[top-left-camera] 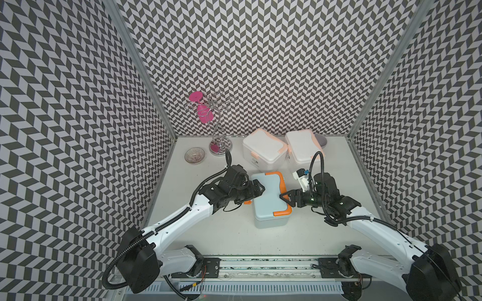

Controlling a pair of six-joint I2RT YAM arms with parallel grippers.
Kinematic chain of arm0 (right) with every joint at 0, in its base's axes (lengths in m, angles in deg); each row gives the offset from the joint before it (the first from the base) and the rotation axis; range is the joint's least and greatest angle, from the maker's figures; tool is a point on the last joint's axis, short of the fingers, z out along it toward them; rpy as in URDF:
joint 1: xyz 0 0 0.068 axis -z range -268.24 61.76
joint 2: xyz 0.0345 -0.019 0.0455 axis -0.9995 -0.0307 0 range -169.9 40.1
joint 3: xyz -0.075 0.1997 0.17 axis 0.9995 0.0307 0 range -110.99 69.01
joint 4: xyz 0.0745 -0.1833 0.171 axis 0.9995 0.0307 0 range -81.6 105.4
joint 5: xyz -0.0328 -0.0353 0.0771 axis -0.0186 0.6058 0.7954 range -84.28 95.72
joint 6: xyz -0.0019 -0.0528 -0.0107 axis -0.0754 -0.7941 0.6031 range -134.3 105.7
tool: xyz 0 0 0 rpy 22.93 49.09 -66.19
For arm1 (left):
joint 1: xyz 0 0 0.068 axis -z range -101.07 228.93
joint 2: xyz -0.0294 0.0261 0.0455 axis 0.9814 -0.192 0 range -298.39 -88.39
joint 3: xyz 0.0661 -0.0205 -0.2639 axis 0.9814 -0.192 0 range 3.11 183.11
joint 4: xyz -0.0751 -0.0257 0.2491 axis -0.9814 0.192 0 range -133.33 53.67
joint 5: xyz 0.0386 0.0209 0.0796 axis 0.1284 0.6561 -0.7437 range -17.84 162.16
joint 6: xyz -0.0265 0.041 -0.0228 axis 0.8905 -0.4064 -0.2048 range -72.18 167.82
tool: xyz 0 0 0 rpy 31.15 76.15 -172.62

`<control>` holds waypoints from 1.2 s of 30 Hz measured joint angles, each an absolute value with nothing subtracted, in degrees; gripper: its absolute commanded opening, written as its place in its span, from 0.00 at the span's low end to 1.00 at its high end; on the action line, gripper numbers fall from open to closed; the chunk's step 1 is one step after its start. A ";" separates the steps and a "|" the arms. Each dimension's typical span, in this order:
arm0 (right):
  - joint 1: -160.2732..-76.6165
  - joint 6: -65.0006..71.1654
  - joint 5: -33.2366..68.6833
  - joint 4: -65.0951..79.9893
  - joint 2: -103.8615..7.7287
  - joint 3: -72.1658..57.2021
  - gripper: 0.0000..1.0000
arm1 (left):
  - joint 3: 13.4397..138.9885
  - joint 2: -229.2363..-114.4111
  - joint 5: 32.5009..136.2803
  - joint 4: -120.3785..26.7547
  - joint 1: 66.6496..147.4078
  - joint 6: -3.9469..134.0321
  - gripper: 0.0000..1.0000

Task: Open first aid kits and take out gauze
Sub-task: Open the lid of the first aid kit.

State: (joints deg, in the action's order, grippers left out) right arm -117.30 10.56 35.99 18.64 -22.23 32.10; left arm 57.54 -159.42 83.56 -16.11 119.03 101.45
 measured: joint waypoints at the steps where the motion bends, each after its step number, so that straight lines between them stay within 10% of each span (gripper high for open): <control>1: -117.30 10.56 36.03 18.64 -22.23 32.10 0.65 | 57.54 -159.42 83.65 -16.15 119.03 101.45 0.85; 36: -116.93 11.65 38.04 17.59 -24.00 32.08 0.68 | 56.67 -160.10 86.38 -17.64 118.48 101.49 0.85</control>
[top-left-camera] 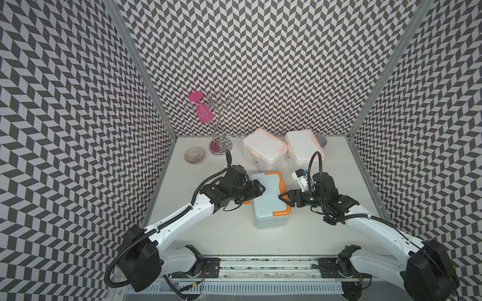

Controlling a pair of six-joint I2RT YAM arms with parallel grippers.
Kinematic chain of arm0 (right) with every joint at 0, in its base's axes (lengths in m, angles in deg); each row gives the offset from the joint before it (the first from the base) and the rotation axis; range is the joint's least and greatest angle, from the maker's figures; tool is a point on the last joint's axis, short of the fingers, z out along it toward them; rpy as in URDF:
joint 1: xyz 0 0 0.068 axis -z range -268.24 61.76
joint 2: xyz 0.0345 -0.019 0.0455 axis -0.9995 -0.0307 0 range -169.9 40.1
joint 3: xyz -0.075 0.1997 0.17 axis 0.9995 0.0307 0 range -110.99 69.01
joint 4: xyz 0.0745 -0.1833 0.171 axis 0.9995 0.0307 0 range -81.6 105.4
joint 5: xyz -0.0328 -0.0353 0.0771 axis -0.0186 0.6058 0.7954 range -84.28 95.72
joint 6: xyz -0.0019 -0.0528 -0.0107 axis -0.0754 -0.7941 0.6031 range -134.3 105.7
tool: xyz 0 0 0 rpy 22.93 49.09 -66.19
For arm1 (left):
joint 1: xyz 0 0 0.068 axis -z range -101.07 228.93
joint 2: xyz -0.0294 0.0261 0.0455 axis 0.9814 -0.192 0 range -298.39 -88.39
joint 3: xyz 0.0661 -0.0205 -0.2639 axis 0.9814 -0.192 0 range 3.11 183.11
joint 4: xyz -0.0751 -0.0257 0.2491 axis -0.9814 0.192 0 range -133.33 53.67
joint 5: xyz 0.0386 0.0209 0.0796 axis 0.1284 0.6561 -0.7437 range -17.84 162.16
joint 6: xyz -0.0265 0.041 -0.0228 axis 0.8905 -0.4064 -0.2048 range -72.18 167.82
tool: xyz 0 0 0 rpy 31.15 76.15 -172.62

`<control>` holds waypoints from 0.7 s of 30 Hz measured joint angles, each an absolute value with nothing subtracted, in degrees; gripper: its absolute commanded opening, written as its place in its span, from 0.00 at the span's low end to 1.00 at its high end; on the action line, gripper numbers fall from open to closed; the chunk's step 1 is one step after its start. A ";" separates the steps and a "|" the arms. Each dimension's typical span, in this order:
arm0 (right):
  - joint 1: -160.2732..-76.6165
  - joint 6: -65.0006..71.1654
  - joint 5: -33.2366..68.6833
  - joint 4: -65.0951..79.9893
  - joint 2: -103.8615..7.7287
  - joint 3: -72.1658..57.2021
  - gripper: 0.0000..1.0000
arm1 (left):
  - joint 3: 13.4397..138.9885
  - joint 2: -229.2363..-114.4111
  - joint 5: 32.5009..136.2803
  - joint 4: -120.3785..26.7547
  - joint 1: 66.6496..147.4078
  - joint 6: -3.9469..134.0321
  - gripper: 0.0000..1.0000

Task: Open first aid kits and take out gauze
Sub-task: Open the lid of the first aid kit.

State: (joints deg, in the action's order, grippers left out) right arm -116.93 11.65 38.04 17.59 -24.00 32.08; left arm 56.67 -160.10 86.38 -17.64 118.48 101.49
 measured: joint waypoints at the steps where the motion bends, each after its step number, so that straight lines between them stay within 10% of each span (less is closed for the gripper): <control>1: -116.91 11.85 38.17 17.33 -24.00 32.10 0.68 | 56.52 -159.90 86.49 -17.66 118.48 101.51 0.86; 14: -116.82 14.19 38.65 15.18 -24.00 32.61 0.70 | 54.99 -156.16 89.88 -19.98 116.95 102.74 0.86; 21: -117.00 14.76 34.41 15.75 -20.87 32.61 0.90 | 54.64 -155.11 94.47 -24.89 116.69 104.16 0.86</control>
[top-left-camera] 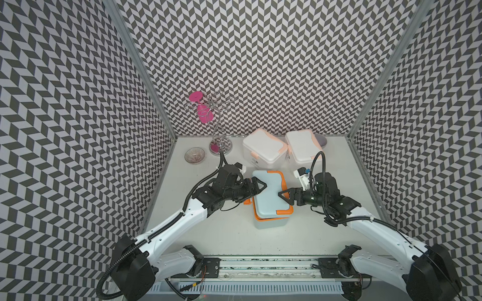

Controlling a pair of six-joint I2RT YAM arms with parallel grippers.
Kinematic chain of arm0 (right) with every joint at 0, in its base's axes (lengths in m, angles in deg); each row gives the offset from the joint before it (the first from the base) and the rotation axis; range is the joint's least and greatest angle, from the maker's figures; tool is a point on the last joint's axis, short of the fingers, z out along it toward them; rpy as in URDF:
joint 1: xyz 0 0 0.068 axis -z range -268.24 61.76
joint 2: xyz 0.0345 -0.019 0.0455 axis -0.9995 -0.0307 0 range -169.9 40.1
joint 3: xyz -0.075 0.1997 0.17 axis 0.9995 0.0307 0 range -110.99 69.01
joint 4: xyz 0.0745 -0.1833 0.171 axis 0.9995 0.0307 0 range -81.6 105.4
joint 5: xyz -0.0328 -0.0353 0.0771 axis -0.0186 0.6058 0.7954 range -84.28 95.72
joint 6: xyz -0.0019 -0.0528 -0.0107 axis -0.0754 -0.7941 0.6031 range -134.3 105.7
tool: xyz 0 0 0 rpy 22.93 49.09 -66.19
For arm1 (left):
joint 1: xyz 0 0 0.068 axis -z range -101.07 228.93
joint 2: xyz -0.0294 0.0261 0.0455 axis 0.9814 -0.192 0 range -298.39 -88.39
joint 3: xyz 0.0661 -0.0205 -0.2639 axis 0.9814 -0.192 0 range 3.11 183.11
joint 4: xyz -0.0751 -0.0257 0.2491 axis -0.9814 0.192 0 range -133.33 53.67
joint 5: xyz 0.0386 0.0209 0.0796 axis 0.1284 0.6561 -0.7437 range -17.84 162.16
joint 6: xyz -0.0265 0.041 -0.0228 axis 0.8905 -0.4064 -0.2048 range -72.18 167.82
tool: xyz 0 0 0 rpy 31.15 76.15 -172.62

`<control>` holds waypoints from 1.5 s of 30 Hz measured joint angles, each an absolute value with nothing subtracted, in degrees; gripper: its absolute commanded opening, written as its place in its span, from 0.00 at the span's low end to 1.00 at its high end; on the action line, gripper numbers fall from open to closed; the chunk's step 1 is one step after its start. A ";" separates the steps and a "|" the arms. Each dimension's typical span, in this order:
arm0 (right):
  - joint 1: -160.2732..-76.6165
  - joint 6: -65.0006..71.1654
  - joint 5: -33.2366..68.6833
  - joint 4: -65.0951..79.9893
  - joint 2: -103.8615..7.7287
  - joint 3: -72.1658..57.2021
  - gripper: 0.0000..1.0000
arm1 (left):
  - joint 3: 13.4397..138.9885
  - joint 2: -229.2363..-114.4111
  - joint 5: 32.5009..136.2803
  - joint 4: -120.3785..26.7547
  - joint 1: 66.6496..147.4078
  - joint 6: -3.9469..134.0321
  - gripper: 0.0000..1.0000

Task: Open first aid kits and take out gauze
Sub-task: Open the lid of the first aid kit.

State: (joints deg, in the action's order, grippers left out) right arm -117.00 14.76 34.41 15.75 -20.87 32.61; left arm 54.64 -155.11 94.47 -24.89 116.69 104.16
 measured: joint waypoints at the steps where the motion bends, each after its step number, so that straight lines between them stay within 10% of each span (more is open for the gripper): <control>1: -117.00 14.91 33.14 15.88 -19.93 32.58 0.91 | 54.64 -155.20 95.23 -25.72 116.69 104.42 0.86; 45: -116.97 13.25 10.67 26.40 8.42 29.02 0.89 | 92.91 -185.76 96.00 -31.30 129.71 102.93 0.85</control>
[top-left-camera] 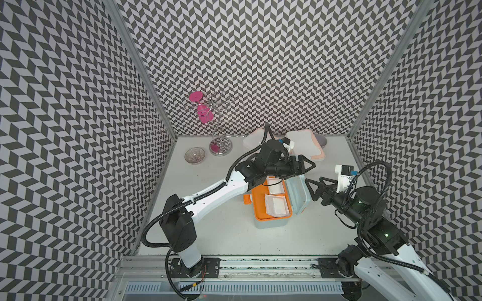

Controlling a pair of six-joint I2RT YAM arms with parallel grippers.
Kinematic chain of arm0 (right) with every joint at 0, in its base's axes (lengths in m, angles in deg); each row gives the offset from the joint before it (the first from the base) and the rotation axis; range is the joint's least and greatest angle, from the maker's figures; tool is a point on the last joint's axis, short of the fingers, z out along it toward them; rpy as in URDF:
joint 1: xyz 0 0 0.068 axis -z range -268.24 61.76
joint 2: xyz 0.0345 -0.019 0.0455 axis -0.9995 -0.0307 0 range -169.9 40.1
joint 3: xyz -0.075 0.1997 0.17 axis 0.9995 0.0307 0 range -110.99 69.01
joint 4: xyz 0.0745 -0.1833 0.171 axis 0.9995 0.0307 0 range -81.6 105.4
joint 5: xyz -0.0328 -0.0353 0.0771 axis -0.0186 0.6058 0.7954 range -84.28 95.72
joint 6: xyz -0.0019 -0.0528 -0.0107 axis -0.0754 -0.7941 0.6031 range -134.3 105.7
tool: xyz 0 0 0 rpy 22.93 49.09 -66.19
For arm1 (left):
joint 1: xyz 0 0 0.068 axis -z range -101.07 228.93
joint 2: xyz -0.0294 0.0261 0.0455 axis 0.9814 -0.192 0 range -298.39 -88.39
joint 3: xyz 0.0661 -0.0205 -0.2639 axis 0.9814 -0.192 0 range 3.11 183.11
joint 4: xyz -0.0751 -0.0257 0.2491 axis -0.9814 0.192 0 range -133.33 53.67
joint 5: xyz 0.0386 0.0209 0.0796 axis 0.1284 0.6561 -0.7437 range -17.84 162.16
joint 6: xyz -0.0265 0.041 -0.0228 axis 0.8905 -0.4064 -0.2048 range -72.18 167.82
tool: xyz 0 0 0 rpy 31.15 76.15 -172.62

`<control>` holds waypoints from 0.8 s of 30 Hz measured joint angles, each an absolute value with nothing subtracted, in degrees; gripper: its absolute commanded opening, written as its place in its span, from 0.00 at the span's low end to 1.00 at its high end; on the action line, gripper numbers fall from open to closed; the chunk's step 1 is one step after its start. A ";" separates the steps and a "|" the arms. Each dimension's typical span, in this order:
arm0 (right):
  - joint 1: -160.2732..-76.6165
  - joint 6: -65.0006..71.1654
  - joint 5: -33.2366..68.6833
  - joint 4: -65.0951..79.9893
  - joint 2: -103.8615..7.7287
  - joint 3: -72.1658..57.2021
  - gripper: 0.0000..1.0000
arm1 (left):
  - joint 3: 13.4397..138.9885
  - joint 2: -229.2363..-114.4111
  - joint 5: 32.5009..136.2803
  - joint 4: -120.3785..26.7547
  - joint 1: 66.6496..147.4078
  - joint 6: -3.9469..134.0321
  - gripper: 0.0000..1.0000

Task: Open first aid kits and take out gauze
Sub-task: Open the lid of the first aid kit.

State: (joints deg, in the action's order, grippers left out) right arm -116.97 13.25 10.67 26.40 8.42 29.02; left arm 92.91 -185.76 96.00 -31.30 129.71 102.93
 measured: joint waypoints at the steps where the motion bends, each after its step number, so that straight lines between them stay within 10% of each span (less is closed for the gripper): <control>1: -116.97 13.10 10.83 26.38 8.83 29.02 0.88 | 93.39 -186.15 95.71 -31.21 129.85 102.59 0.85; 24: -116.97 10.12 16.69 27.62 3.48 29.07 0.61 | 75.60 -169.41 75.63 -23.08 125.89 90.67 0.78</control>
State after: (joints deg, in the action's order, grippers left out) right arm -116.97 10.12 16.69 27.62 3.48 29.07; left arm 75.60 -169.41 75.63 -23.08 125.89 90.67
